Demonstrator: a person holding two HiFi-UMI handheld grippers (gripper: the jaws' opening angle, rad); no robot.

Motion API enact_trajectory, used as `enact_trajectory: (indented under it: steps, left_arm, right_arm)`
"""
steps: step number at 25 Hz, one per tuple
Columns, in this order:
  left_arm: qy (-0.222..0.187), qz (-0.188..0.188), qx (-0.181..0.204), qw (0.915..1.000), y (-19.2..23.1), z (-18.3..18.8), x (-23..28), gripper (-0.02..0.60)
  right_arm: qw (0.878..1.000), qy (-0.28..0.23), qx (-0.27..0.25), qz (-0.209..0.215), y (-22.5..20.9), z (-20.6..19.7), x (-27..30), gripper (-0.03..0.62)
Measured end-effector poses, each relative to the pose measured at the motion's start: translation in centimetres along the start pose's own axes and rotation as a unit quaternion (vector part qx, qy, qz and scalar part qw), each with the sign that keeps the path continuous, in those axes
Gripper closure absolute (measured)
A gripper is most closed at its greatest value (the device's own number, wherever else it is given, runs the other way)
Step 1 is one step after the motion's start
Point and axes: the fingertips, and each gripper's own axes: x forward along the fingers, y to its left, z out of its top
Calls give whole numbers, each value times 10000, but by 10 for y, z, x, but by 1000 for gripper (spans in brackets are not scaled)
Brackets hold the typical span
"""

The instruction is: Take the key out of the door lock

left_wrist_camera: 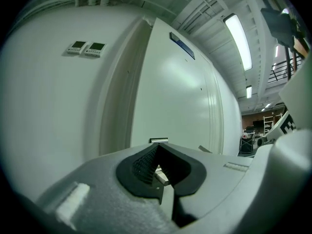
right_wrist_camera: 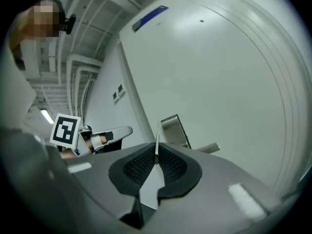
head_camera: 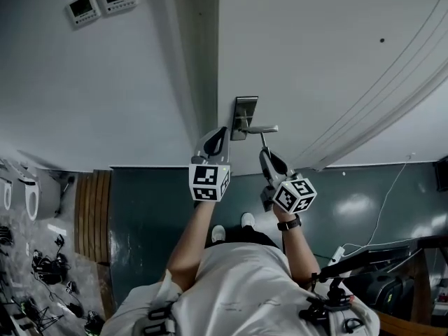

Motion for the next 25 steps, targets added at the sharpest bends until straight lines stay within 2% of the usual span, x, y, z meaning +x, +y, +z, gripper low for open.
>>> enact_trajectory:
  steps: [2,4,8,12,15,18,21,25]
  left_arm:
    - [-19,-130,-137,9998,-4,4,-10,580]
    - [-61,-225,-269,9994,-7,7,-17,580]
    - [-272,-208,-183,9992,-14,21,-26,580]
    - [-569,211,109,9981,-26,43,-43,581]
    - [-651,458,194,9966,-45,58,-58,582]
    - [-504,574,208,9969,-83,53,-73,583]
    - [-297,682,334,9967,-121,30,-86,581]
    - [-181,606,543,9965,-156,21,-106,581]
  right_arm:
    - [9983,-149,-530,-187,14,17,-4,569]
    - [9956,-325,-840,-276,26,36,-6,569]
    - [9926,-757,-922,-213,48,81,-11,569]
    - [9865,-970,-1298,-237,64,107,-31,569]
    - [9830,-970,-1551,-177,70,108,-54,569]
    - [9869,-795,-1400,-94,65,92,-87,569]
    - [9923,-589,-1086,-50,51,70,-114,569]
    - [9967,-353,-726,74,47,57,-134,569]
